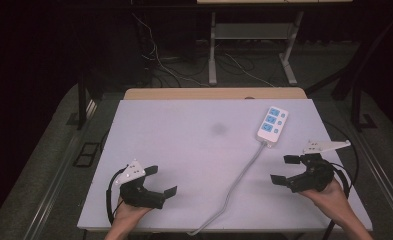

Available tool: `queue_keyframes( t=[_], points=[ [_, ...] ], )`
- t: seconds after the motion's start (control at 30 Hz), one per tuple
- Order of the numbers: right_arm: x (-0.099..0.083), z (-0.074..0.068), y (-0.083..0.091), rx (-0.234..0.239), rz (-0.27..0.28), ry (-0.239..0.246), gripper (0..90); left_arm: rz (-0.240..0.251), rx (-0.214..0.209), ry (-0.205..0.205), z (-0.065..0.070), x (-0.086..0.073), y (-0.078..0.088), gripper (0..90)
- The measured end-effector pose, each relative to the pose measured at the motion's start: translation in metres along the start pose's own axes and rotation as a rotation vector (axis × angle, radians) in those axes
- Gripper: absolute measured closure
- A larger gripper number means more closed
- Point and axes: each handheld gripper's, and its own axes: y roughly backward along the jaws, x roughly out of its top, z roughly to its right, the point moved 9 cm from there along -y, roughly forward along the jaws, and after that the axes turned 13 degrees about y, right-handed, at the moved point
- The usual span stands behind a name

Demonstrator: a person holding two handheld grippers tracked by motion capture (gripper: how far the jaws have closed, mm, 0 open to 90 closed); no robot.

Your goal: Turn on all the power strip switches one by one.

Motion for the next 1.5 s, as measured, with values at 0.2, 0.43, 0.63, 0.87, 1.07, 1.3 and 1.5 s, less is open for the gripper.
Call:
queue_keyframes(
  t=[0.2,0.43,0.63,0.87,1.07,1.3,1.5],
  points=[
    [0.007,0.009,0.001,-0.016,-0.014,0.014,4.9,-0.002,-0.003,0.001,0.0,-0.001,-0.001,0.0],
    [0.019,0.018,0.004,-0.018,-0.013,0.026,4.9,-0.006,-0.003,-0.002,0.0,-0.001,-0.001,0.0],
    [0.028,0.029,0.003,-0.038,-0.04,0.05,4.9,0.003,0.003,0.007,-0.001,0.0,0.0,0.0],
    [0.038,0.039,0.003,-0.046,-0.055,0.058,4.9,0.001,0.002,0.007,-0.002,0.0,0.0,0.0],
    [0.04,0.051,-0.001,-0.052,-0.076,0.053,4.9,0.003,0.005,0.008,-0.002,0.0,0.0,0.0],
    [0.044,0.063,-0.006,-0.05,-0.097,0.048,4.9,0.005,0.007,0.008,-0.003,0.0,0.001,0.0],
    [0.046,0.077,-0.01,-0.06,-0.115,0.035,4.9,0.003,0.005,0.007,-0.002,0.0,0.001,0.0]
  ],
)
